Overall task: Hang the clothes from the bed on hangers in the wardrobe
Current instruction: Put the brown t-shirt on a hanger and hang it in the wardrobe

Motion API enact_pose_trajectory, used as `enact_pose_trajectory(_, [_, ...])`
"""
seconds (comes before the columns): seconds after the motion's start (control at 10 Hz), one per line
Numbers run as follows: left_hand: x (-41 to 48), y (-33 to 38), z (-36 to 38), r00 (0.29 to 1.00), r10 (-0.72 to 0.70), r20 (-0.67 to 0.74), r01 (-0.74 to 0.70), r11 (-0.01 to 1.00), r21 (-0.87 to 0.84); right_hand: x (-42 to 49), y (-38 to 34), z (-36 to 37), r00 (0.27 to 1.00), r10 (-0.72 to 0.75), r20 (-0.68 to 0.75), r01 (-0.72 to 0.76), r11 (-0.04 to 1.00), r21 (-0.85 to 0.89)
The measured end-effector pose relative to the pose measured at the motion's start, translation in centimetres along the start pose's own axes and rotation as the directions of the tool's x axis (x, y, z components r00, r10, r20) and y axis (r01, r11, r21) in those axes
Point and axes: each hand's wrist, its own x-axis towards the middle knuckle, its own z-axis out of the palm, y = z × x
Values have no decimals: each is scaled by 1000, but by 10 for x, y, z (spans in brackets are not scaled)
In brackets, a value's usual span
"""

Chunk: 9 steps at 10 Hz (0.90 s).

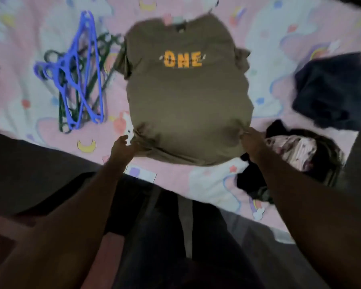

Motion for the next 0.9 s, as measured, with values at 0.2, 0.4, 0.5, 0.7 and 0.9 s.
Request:
enact_pose_trajectory(0.2, [45,-29,26,998,46,-41,-40,991,128,38,50,24,985,-57,-164,33,989,-145])
enact_pose_trajectory(0.4, [62,-40,51,991,96,-90,-54,922,385,72,66,38,962,13,-274,-84,965,-249])
enact_pose_trajectory(0.5, [59,-42,49,993,103,-50,-75,916,393,79,68,40,972,59,-226,-151,898,-413])
enact_pose_trajectory(0.7, [49,37,10,979,197,-45,-202,970,-137,83,-3,7,991,-32,-131,9,984,-177])
enact_pose_trajectory(0.9, [14,135,-63,852,522,38,-438,749,-497,44,-83,-54,807,-319,-496,512,796,321])
